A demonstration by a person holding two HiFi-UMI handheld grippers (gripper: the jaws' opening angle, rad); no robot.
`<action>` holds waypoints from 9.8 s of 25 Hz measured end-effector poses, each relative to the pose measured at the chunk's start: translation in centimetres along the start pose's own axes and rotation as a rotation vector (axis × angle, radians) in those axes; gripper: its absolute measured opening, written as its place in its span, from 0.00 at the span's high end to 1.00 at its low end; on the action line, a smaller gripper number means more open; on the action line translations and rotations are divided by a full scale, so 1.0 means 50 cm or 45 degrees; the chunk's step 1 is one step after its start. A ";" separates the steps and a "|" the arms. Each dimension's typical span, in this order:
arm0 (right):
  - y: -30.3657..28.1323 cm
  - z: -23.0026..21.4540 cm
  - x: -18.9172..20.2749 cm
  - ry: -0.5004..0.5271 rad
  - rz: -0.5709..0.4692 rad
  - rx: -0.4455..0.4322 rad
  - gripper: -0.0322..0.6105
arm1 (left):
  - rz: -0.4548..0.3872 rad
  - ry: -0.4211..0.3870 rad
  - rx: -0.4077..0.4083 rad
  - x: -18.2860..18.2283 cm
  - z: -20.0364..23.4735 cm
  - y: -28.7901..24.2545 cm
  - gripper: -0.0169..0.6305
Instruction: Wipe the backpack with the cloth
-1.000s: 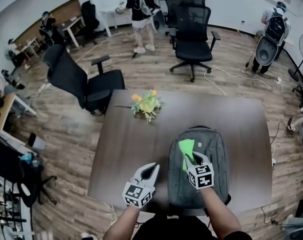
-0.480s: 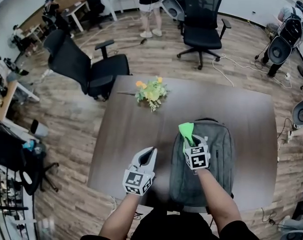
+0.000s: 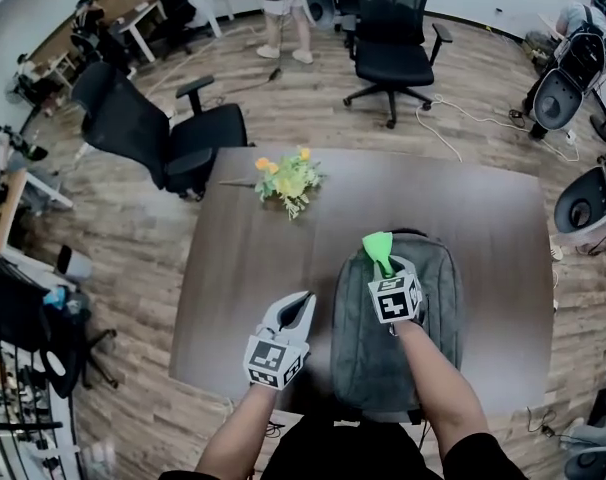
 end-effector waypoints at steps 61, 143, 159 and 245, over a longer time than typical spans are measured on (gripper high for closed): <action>0.130 0.151 0.023 -0.233 0.040 -0.213 0.80 | 0.085 0.125 -0.059 0.051 -0.012 0.033 0.94; 0.246 0.240 0.086 -0.386 0.122 -0.260 0.80 | 0.135 0.104 -0.029 0.096 -0.044 0.179 0.94; 0.279 0.117 0.146 -0.251 0.226 -0.065 0.80 | 0.162 0.125 0.074 0.112 -0.093 0.139 0.94; 0.400 0.245 0.163 -0.171 0.236 -0.181 0.80 | 0.199 0.079 0.258 0.107 -0.170 0.185 0.94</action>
Point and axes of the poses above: the fingertips, and each gripper's own axes: y backward along the fingers, z to its left, x out of its underside, the point moved 4 cm from there along y, backward along the fingers, and after that the axes turned 11 degrees about -z, right-handed, at the moved point
